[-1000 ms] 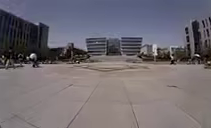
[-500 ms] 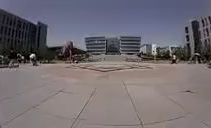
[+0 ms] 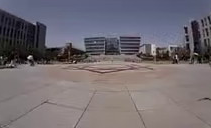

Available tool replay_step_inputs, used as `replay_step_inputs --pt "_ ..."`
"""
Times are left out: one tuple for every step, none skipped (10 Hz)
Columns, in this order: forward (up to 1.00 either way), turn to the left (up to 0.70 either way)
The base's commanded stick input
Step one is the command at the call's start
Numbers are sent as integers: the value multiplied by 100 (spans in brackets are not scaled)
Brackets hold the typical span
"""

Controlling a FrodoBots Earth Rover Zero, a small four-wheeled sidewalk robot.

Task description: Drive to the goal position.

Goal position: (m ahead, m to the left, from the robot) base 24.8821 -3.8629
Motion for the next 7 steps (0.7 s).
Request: replay_step_inputs --pt "100 0" --pt "100 0" --pt "100 0" --pt "100 0" --pt "100 0" --pt "100 0" --pt "100 0"
